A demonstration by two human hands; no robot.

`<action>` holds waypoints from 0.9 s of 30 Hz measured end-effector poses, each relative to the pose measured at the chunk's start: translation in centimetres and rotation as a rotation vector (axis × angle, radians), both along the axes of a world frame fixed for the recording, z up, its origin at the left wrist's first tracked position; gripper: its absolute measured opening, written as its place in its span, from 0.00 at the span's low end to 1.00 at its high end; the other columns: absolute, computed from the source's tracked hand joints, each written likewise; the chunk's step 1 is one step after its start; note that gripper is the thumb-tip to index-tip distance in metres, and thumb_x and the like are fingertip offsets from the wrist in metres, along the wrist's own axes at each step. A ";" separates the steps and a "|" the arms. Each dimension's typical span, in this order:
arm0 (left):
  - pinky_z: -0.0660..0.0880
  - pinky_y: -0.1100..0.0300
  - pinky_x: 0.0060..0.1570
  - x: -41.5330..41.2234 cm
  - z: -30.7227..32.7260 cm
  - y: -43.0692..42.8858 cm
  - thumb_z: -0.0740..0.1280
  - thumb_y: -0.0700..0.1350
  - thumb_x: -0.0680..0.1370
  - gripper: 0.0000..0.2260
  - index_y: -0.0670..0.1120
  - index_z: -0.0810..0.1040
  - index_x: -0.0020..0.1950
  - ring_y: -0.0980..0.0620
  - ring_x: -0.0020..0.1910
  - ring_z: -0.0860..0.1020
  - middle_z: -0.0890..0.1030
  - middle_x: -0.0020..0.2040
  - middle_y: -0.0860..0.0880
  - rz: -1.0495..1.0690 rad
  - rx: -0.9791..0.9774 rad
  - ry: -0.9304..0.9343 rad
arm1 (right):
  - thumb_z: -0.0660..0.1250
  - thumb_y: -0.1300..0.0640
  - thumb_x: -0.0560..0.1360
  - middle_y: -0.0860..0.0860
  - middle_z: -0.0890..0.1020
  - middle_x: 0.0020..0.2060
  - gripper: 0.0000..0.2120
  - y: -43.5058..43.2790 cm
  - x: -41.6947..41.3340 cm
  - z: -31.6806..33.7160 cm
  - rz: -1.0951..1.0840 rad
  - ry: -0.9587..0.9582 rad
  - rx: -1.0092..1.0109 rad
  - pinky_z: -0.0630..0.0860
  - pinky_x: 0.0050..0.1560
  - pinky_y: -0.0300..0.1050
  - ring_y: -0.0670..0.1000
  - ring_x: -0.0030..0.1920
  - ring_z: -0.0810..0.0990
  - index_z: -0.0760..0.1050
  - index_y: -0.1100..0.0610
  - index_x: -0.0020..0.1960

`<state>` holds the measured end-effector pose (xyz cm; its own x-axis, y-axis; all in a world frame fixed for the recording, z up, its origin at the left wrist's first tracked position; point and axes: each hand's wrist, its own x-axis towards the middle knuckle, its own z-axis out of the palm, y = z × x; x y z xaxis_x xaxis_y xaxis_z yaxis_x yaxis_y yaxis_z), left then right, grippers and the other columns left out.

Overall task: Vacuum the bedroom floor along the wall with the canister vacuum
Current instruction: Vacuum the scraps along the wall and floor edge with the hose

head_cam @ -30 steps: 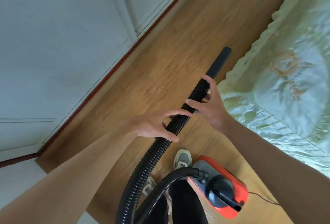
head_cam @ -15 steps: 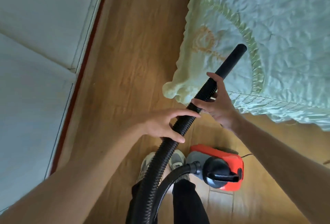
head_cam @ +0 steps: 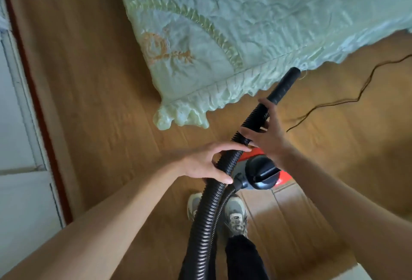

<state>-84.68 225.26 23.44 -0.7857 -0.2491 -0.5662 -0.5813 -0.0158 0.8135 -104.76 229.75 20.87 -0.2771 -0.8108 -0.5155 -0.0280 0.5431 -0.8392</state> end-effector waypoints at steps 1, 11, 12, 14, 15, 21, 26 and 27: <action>0.59 0.77 0.52 -1.5 -0.2 0.4 0.75 0.43 0.74 0.34 0.63 0.66 0.74 0.67 0.65 0.65 0.66 0.71 0.64 -0.037 0.005 0.015 | 0.77 0.63 0.70 0.55 0.78 0.53 0.38 1.1 -1.2 -0.1 -0.039 0.018 0.010 0.84 0.47 0.53 0.57 0.51 0.83 0.63 0.38 0.69; 0.65 0.56 0.73 -14.7 -2.6 7.8 0.76 0.44 0.73 0.33 0.63 0.68 0.73 0.61 0.70 0.68 0.70 0.71 0.61 -0.273 0.206 0.072 | 0.74 0.60 0.73 0.61 0.79 0.56 0.29 14.8 -11.5 -1.7 -0.421 -0.062 0.153 0.83 0.47 0.50 0.61 0.56 0.81 0.66 0.41 0.66; 0.63 0.51 0.74 -15.6 -3.0 8.8 0.76 0.45 0.73 0.33 0.64 0.67 0.73 0.59 0.71 0.67 0.69 0.72 0.61 -0.299 0.212 0.070 | 0.74 0.60 0.74 0.61 0.79 0.56 0.29 16.1 -12.1 -1.9 -0.444 -0.078 0.169 0.83 0.44 0.47 0.60 0.56 0.82 0.66 0.43 0.68; 0.63 0.48 0.74 -17.4 -3.8 10.8 0.76 0.46 0.72 0.33 0.64 0.67 0.73 0.58 0.72 0.67 0.70 0.72 0.60 -0.345 0.216 0.073 | 0.73 0.61 0.74 0.62 0.78 0.57 0.28 18.7 -13.2 -2.4 -0.481 -0.107 0.193 0.82 0.39 0.42 0.57 0.52 0.82 0.65 0.46 0.69; 0.63 0.48 0.74 -18.2 -4.2 11.9 0.76 0.46 0.72 0.33 0.64 0.68 0.72 0.59 0.72 0.67 0.70 0.71 0.60 -0.358 0.227 0.069 | 0.73 0.61 0.75 0.63 0.78 0.57 0.29 19.9 -13.7 -2.6 -0.499 -0.119 0.201 0.81 0.37 0.40 0.56 0.50 0.82 0.65 0.47 0.69; 0.62 0.47 0.75 -22.1 -5.9 17.9 0.77 0.48 0.71 0.33 0.65 0.68 0.72 0.58 0.73 0.65 0.70 0.73 0.59 -0.409 0.280 0.006 | 0.71 0.63 0.76 0.64 0.78 0.58 0.29 26.6 -16.4 -4.2 -0.574 -0.197 0.250 0.82 0.36 0.40 0.53 0.47 0.81 0.63 0.49 0.72; 0.68 0.53 0.71 -25.1 -7.1 21.9 0.77 0.42 0.73 0.34 0.61 0.68 0.73 0.59 0.71 0.68 0.71 0.71 0.58 -0.431 0.341 -0.072 | 0.71 0.64 0.76 0.64 0.77 0.59 0.29 31.4 -18.9 -6.2 -0.614 -0.303 0.290 0.81 0.35 0.40 0.52 0.44 0.82 0.64 0.47 0.71; 0.70 0.53 0.69 -25.5 -7.4 22.7 0.76 0.41 0.73 0.34 0.60 0.67 0.74 0.58 0.71 0.68 0.72 0.71 0.56 -0.425 0.352 -0.088 | 0.71 0.64 0.76 0.65 0.77 0.59 0.29 32.1 -19.3 -6.7 -0.618 -0.320 0.296 0.81 0.36 0.40 0.53 0.44 0.82 0.64 0.47 0.71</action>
